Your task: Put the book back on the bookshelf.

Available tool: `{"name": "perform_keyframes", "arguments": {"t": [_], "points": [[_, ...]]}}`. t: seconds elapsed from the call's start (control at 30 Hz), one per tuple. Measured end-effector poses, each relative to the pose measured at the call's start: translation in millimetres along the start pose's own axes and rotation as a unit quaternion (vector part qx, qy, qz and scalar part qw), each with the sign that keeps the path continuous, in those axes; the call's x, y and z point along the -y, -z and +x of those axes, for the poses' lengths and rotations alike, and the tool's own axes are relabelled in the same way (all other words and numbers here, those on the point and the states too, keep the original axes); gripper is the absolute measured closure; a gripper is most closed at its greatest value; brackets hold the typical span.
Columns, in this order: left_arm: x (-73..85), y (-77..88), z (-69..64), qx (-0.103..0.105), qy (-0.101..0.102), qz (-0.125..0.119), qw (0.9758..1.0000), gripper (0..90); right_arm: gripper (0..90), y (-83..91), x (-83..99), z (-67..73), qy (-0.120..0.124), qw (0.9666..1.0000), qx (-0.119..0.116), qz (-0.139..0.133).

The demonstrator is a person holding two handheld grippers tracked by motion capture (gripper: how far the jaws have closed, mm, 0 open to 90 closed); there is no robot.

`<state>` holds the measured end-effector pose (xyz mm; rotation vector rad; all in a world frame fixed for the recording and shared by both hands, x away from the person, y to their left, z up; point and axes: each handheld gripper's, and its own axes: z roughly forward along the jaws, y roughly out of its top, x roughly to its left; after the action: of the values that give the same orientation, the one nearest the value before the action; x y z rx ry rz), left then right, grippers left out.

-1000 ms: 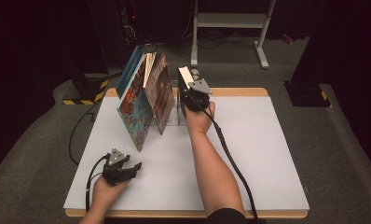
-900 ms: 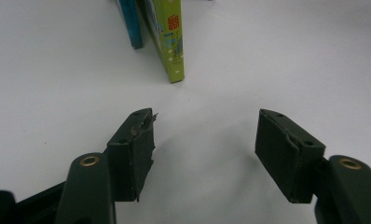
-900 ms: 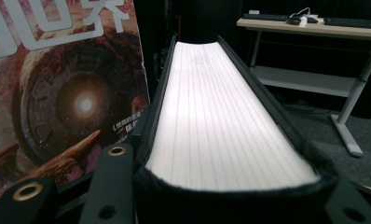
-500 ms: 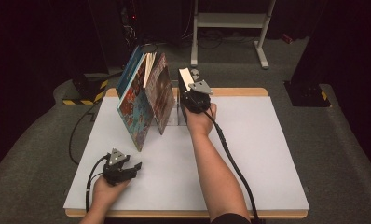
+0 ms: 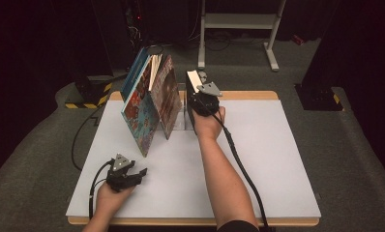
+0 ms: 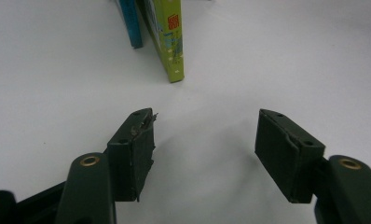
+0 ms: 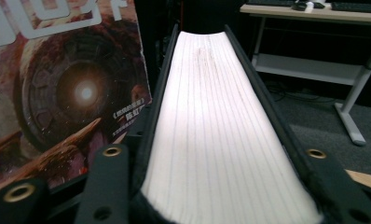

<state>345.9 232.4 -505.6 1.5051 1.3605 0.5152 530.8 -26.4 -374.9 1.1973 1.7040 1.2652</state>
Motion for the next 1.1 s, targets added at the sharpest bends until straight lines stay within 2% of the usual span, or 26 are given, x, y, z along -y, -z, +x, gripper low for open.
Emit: {"name": "perform_keyframes", "arguments": {"t": [0.23, 0.4, 0.53, 0.77, 1.1], "points": [[-0.1, 0.3, 0.3, 0.0, 0.0, 0.001, 1.0, 37.7, 53.5, -4.6, 2.4, 7.5, -0.003, 0.9993, 0.033, -0.02], [-0.2, 0.4, 0.5, 0.0, 0.0, 0.001, 1.0, 38.3, 53.4, -13.6, 0.4, 13.4, -0.007, 0.9975, 0.067, -0.022], [-0.3, 0.7, 0.6, 0.002, 0.001, 0.0, 1.0, 38.3, 53.3, -17.3, -0.8, 14.4, -0.012, 0.9965, 0.08, -0.023], [-0.1, 1.2, 0.6, 0.001, -0.004, 0.002, 1.0, 38.5, 53.2, -19.2, -0.3, 13.2, -0.013, 0.9959, 0.085, -0.028], [-0.1, 0.5, 0.4, 0.0, 0.0, 0.0, 1.0, 38.5, 52.2, -19.4, 0.7, 13.7, -0.011, 0.9959, 0.084, -0.031]]}}
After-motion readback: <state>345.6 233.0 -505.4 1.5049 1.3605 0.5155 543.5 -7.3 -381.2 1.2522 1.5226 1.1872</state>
